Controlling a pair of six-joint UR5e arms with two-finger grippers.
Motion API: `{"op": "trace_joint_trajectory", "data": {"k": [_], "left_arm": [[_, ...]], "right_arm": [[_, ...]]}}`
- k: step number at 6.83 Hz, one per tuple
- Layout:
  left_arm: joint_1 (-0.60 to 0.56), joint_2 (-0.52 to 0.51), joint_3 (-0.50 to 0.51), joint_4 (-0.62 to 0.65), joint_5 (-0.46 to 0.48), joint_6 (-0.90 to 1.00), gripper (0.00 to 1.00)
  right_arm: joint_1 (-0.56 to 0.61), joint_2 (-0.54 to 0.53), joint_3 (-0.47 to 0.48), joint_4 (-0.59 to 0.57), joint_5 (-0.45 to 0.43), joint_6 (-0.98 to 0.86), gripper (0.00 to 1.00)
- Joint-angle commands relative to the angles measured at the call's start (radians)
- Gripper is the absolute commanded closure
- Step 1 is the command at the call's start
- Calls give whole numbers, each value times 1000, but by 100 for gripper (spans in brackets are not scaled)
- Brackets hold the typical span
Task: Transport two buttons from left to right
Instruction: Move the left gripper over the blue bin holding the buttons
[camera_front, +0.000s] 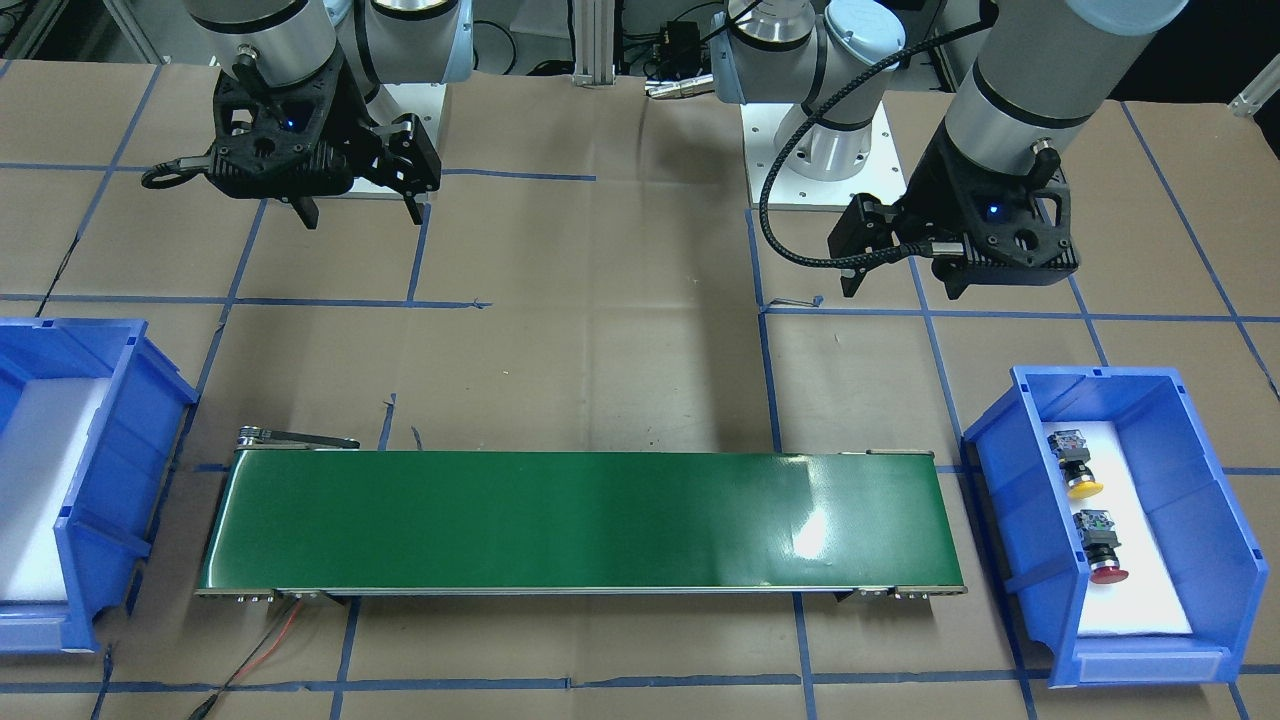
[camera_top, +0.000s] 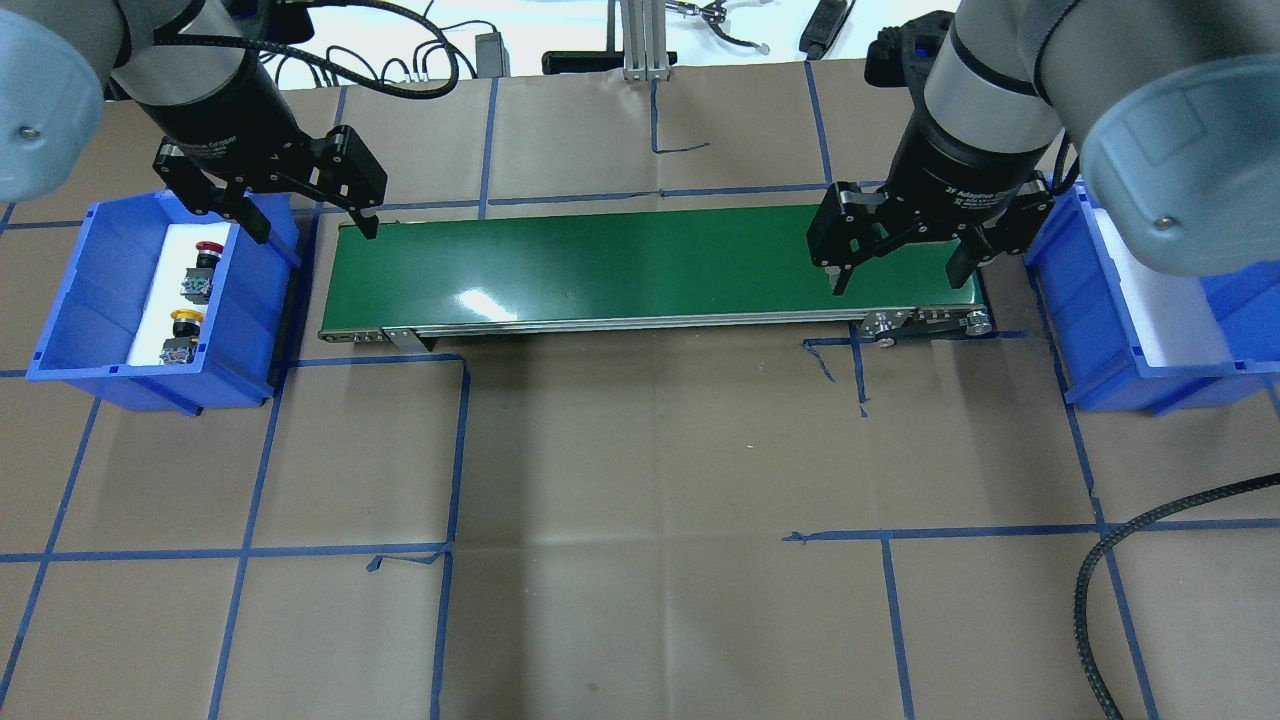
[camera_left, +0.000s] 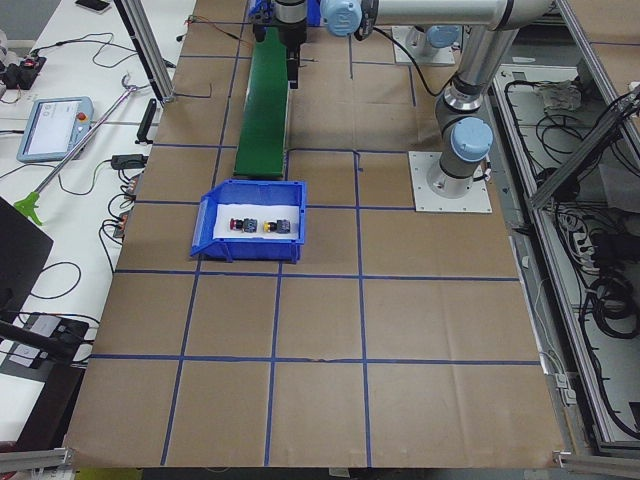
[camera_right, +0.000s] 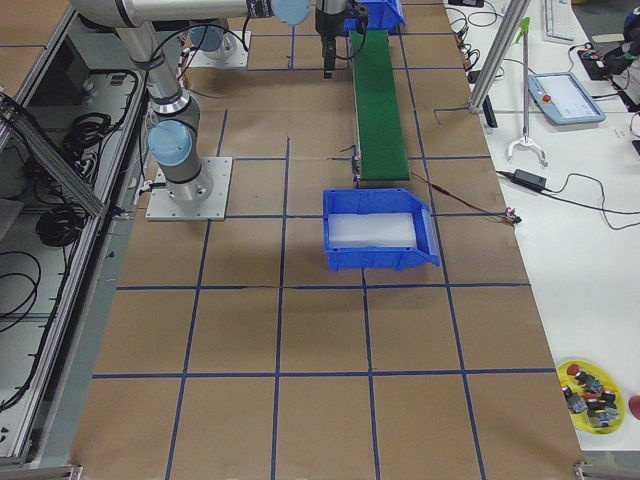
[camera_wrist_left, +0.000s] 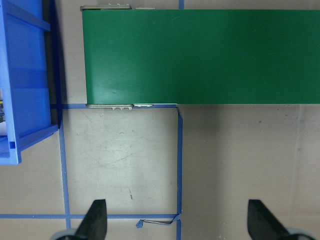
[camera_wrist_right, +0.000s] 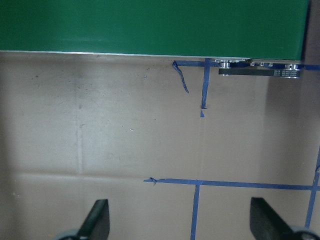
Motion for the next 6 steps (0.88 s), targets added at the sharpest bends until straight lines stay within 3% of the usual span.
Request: {"op": "trace_joint_trajectory", "data": {"k": [1, 5, 6], "left_arm": [[1, 1, 0, 0, 2, 2, 0], [47, -1, 0, 11, 9, 105, 0], [136, -12, 2, 20, 6, 121, 0]], "right_arm": [[1, 2, 0, 0, 0, 0, 0], [-1, -2, -4, -2, -2, 2, 0], [-1, -3, -4, -2, -3, 0, 0]]}}
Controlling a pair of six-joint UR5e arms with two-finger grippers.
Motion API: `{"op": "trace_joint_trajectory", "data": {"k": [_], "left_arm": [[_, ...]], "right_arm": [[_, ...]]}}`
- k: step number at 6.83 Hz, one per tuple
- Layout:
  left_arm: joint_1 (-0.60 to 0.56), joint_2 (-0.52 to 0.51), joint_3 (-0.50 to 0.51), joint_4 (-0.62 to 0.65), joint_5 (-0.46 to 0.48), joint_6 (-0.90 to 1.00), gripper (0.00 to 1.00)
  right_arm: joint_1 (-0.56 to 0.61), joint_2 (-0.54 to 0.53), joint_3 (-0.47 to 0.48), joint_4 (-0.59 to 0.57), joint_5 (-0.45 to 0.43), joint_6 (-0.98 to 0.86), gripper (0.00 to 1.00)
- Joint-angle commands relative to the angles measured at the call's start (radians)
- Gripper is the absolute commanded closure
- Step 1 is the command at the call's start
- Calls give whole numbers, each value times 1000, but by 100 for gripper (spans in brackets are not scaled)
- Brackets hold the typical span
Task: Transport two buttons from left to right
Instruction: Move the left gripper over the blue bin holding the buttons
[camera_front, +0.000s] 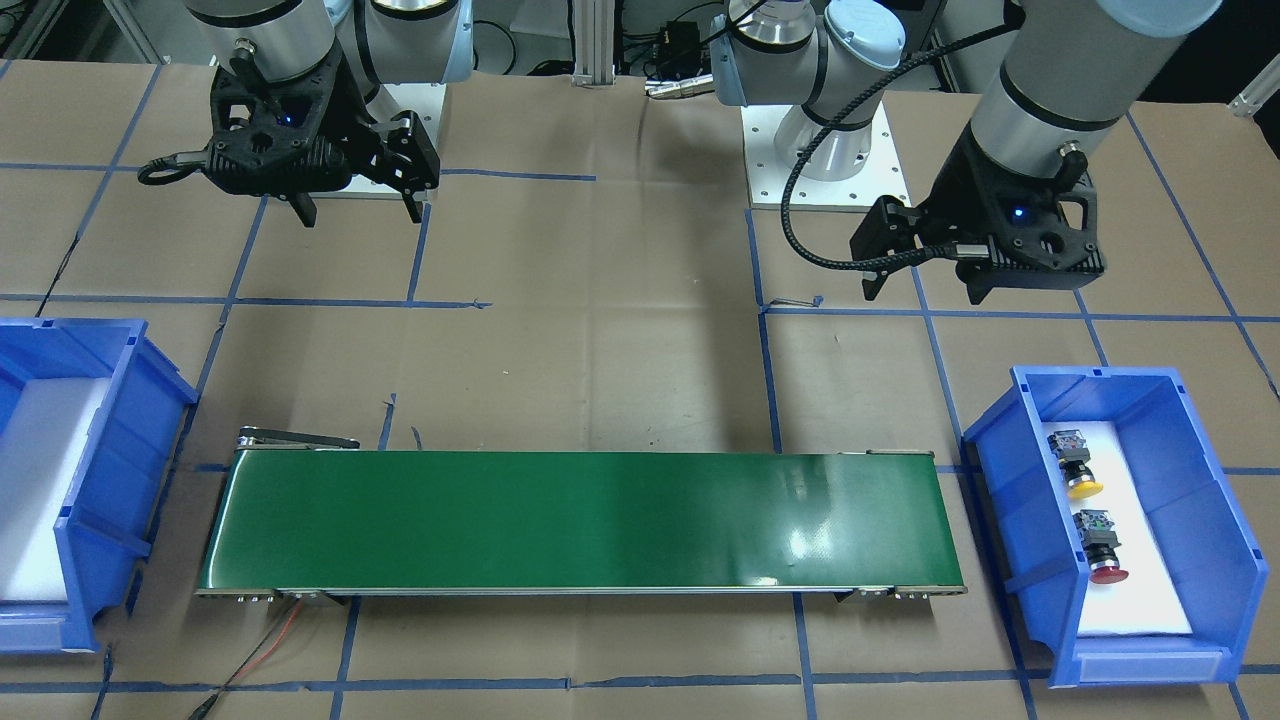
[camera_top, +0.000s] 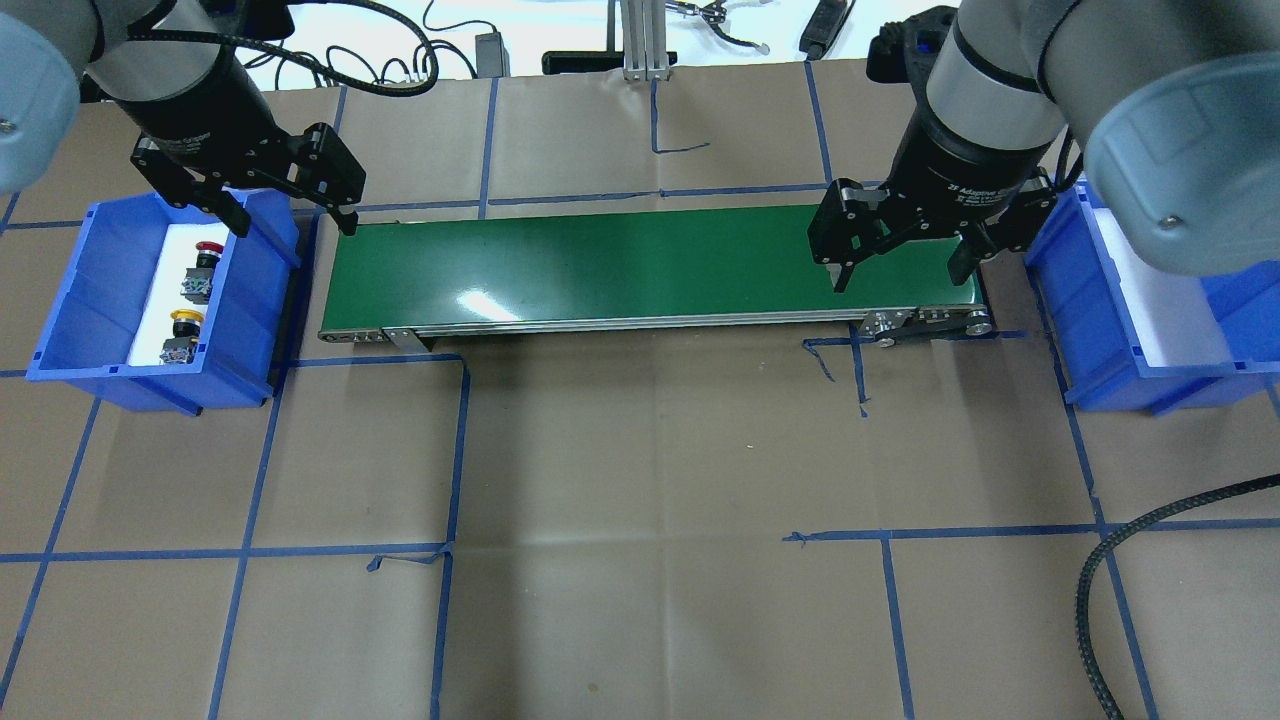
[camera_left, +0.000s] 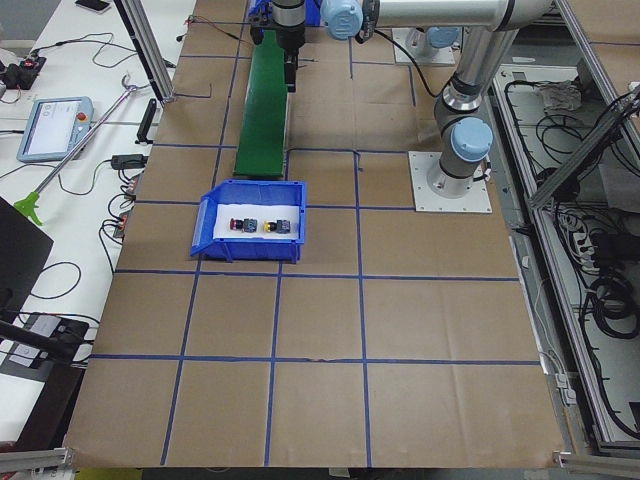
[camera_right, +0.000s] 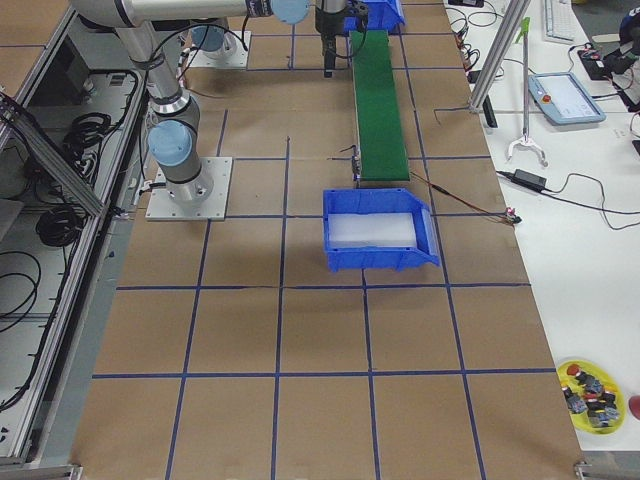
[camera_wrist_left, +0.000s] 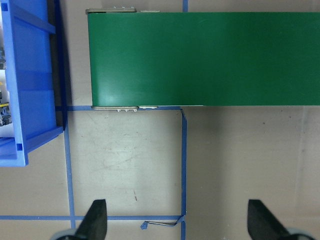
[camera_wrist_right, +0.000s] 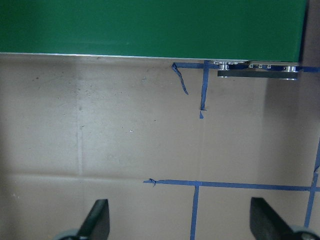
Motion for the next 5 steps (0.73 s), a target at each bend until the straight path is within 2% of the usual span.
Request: {"op": "trace_joint_trajectory", "data": {"k": [1, 3, 5], "left_arm": [[162, -30, 3, 13, -3, 100, 0], [326, -70, 3, 41, -1, 255, 0], [398, -128, 4, 110, -1, 334, 0]], "right_arm": [[0, -3, 0, 0, -2, -1, 0], [0, -3, 0, 0, -2, -1, 0], [-3, -5, -2, 0, -2, -2, 0]]}}
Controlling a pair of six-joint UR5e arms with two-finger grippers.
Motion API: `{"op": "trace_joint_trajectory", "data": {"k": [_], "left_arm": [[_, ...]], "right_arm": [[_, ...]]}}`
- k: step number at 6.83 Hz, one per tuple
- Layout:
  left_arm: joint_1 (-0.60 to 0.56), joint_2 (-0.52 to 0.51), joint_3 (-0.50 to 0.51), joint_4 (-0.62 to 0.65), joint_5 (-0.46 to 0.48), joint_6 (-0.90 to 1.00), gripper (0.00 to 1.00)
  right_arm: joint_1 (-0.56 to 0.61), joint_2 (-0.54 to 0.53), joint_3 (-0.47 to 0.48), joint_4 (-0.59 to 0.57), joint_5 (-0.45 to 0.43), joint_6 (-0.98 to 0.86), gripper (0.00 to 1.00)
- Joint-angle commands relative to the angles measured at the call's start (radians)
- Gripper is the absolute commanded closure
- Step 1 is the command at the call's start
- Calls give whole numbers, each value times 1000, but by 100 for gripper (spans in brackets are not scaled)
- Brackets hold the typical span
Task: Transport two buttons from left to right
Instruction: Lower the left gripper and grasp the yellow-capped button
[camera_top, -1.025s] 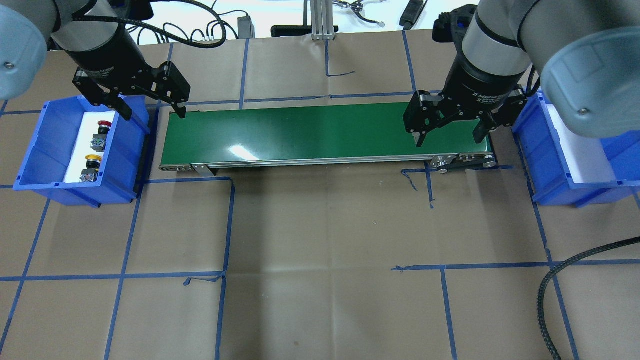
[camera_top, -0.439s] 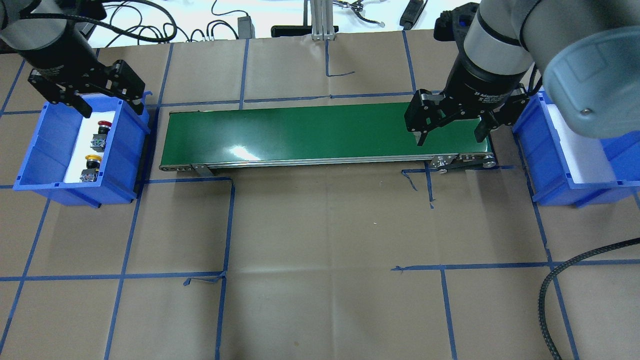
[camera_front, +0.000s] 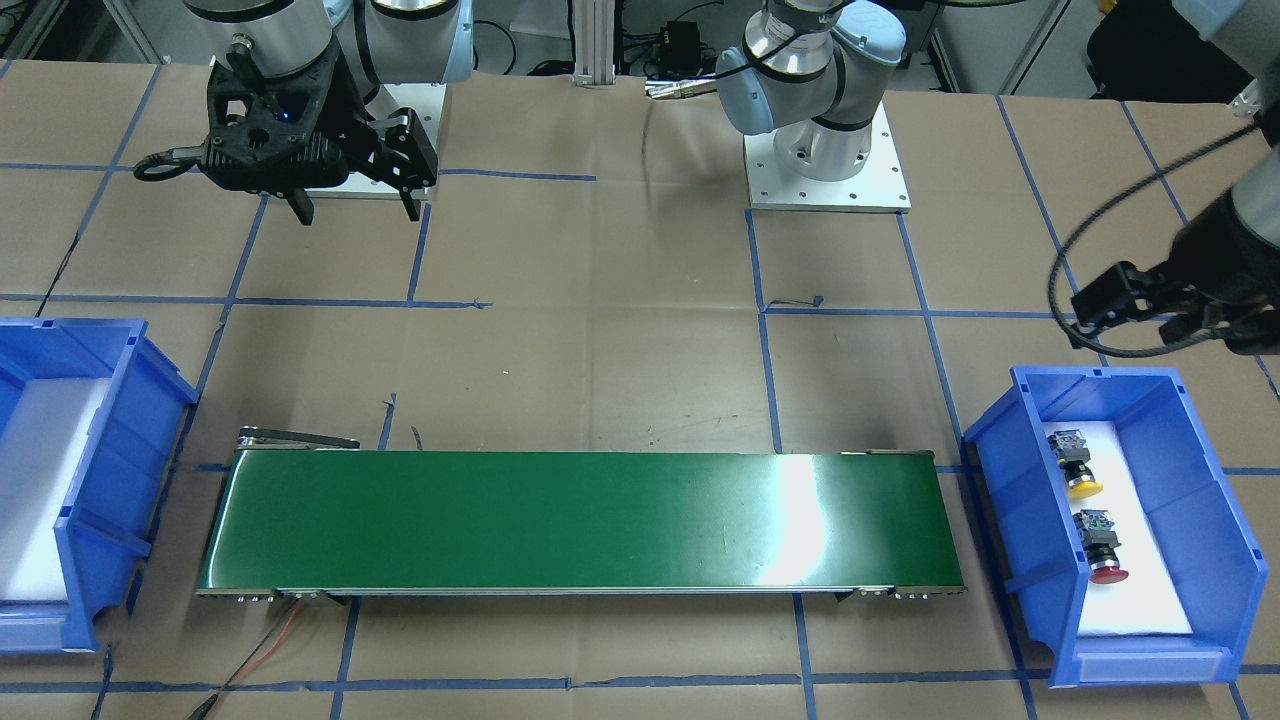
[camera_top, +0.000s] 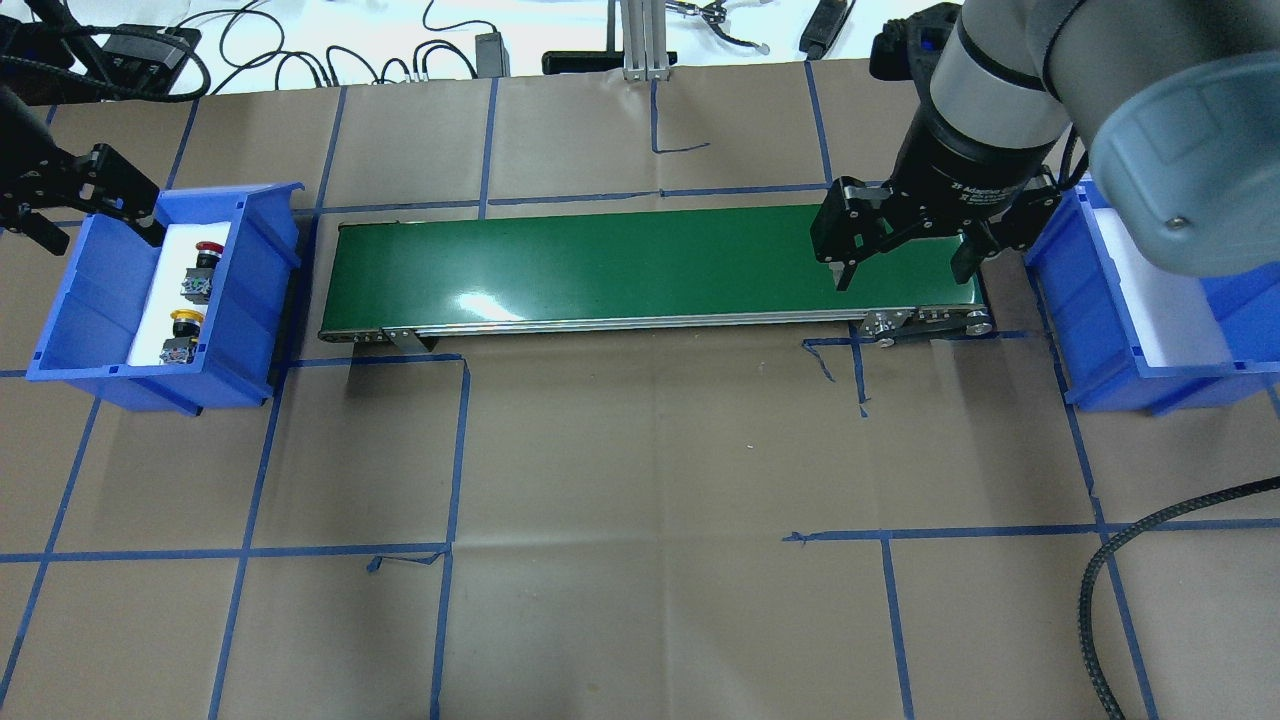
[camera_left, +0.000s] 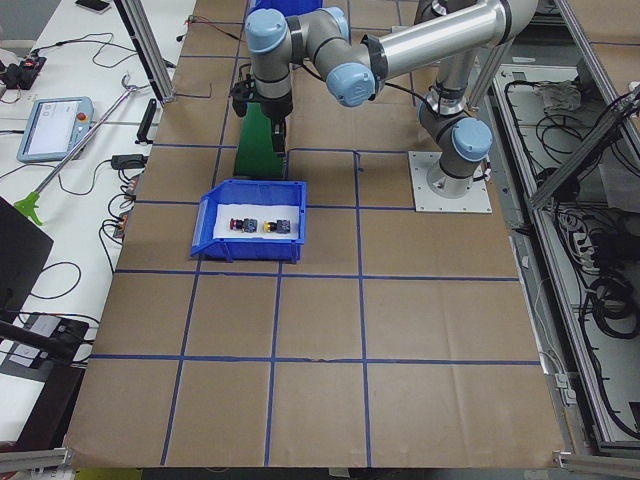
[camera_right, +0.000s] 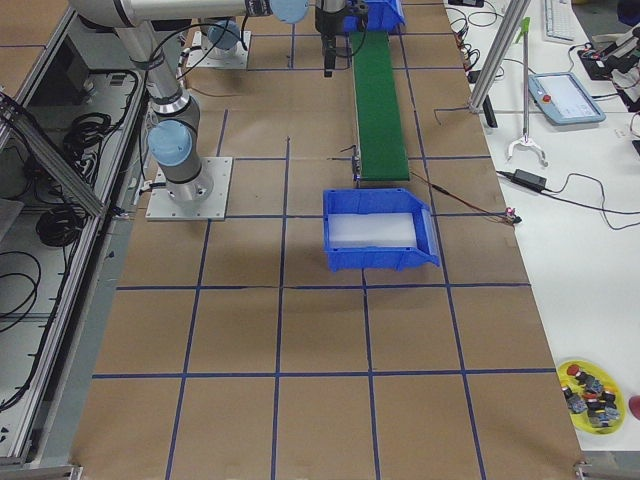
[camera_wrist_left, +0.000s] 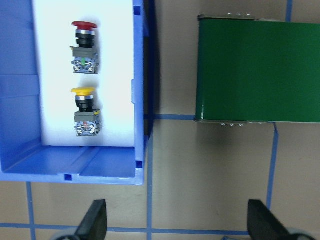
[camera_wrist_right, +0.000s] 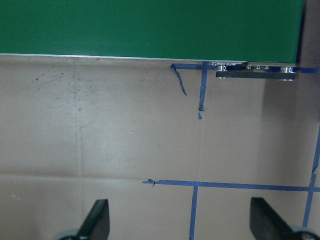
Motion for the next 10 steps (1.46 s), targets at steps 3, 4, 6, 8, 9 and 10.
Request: {"op": "trace_joint_trajectory", "data": {"k": [3, 4, 6, 8, 9, 10], "left_arm": [[50, -116, 1, 148, 0, 80, 0], [79, -157, -2, 175, -6, 91, 0], [96, -216, -11, 222, -9, 120, 0], [94, -249, -56, 317, -11, 119, 0], [91, -266, -65, 340, -11, 117, 0], [91, -274, -100, 382, -11, 119, 0]], "right_arm": [[-1, -1, -1, 0, 0, -1, 0], [-1, -1, -1, 0, 0, -1, 0], [-1, -1, -2, -2, 0, 1, 0], [0, 6, -14, -2, 0, 0, 0], [2, 10, -34, 0, -2, -1, 0], [4, 10, -36, 2, -2, -1, 0]]}}
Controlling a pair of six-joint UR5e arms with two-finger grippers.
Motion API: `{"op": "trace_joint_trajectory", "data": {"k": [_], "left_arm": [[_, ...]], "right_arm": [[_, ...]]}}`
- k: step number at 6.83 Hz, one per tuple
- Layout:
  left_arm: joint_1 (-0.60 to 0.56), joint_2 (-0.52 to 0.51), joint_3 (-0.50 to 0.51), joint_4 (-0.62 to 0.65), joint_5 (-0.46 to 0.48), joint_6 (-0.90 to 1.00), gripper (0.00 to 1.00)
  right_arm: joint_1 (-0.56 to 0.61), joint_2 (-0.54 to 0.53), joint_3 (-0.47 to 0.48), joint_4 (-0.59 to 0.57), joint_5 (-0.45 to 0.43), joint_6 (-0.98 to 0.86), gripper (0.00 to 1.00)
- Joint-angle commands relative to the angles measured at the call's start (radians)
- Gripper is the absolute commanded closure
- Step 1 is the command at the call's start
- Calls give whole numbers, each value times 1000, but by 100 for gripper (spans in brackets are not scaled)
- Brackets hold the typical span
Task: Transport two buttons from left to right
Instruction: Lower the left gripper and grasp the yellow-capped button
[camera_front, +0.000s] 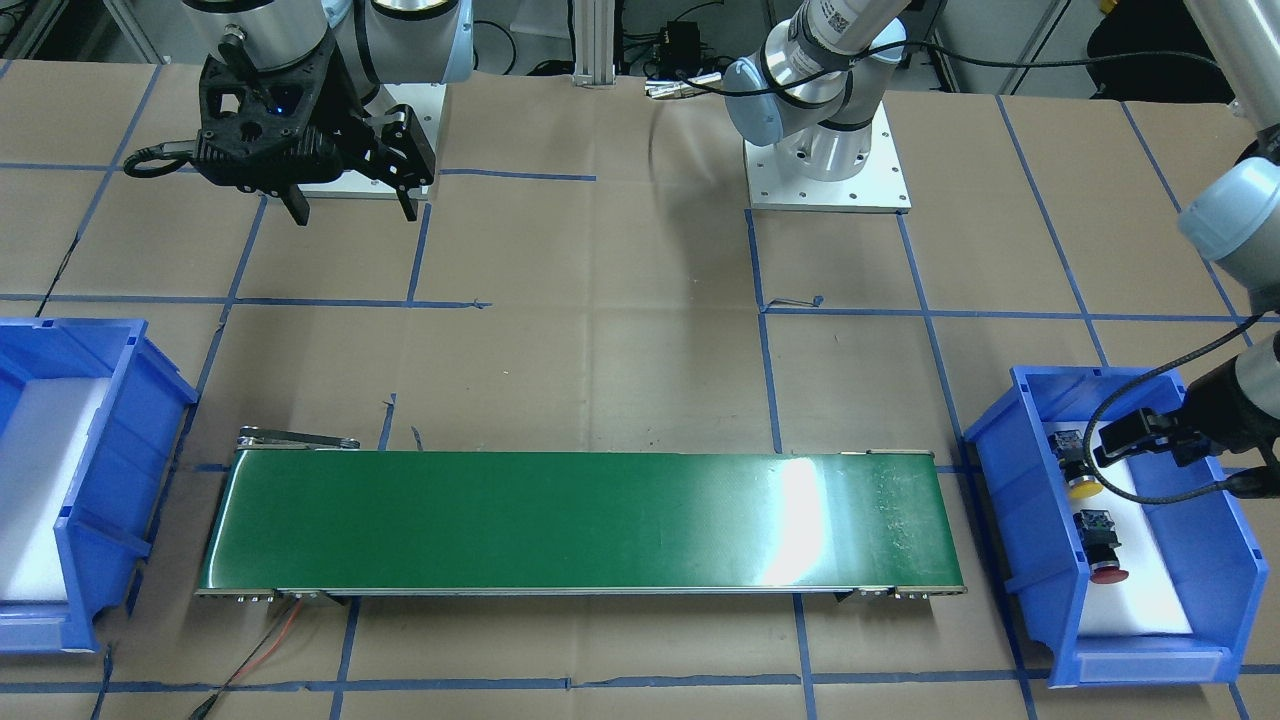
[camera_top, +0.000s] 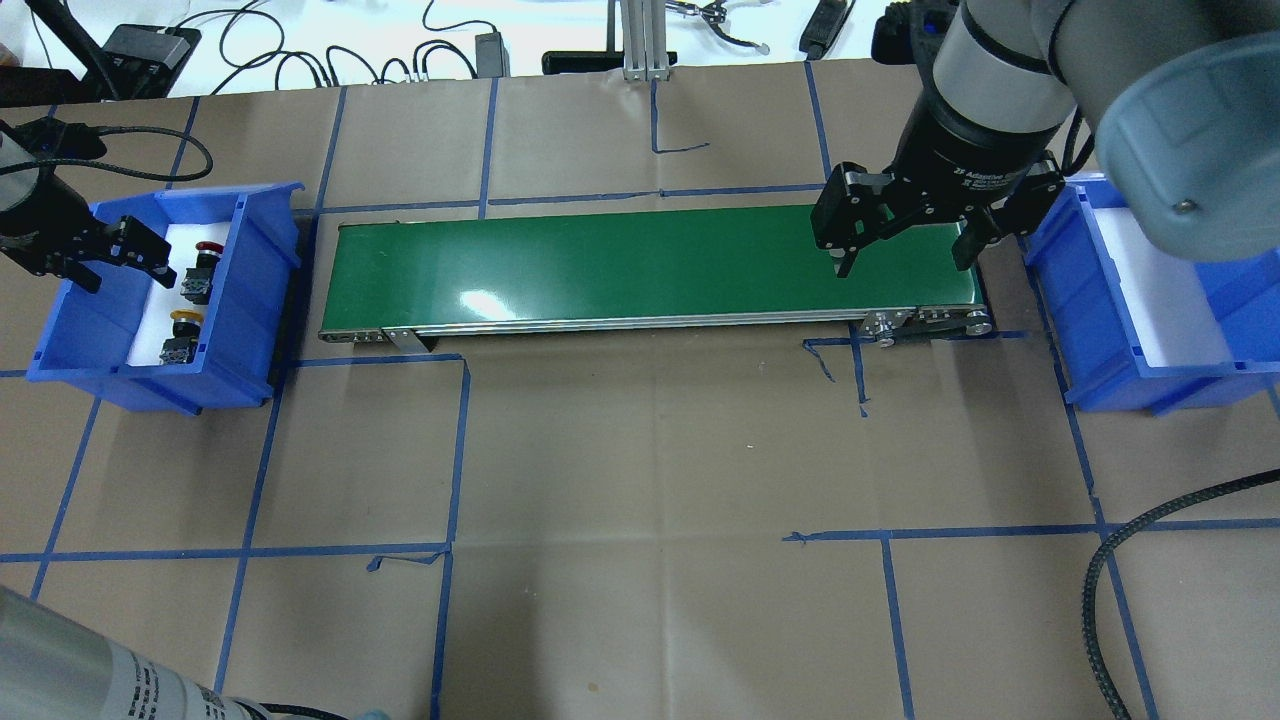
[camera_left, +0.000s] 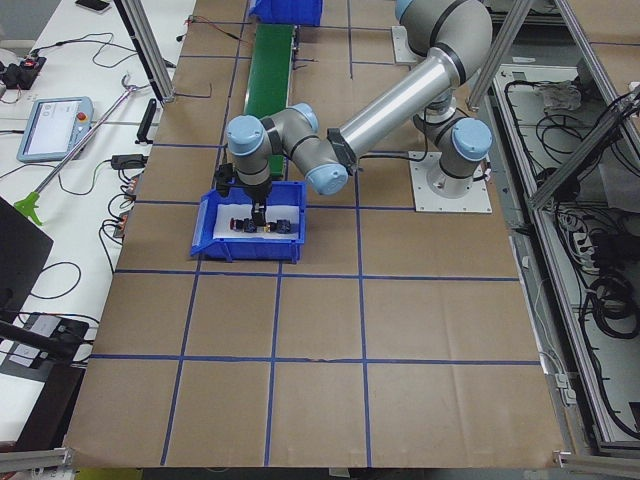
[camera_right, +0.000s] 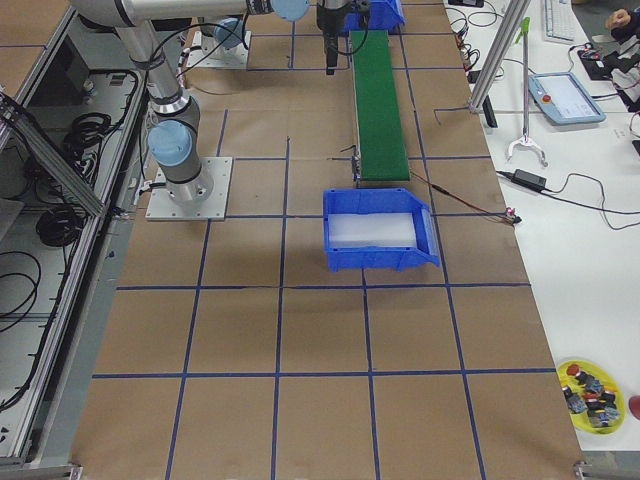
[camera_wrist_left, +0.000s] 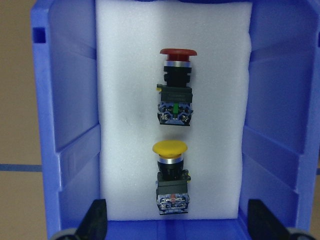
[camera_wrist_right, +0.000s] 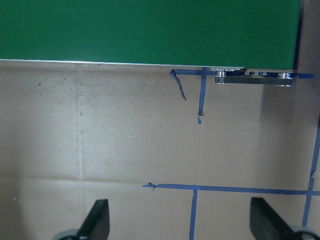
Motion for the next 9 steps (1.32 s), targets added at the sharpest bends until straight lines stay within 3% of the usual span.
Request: {"op": "trace_joint_trajectory", "data": {"k": [1, 3, 6, 7, 9], "left_arm": [[0, -8, -93, 91, 1, 1, 0], [5, -12, -170, 190, 8, 2, 0], [51, -11, -209, 190, 12, 4, 1], [50, -11, -211, 192, 5, 2, 8], [42, -26, -198, 193, 3, -2, 47]], "right_arm": [[5, 0, 4, 2, 1, 0, 0], [5, 2, 7, 5, 1, 0, 0], [5, 2, 7, 5, 1, 1, 0], [5, 2, 5, 3, 1, 1, 0], [5, 2, 7, 3, 1, 1, 0]]}}
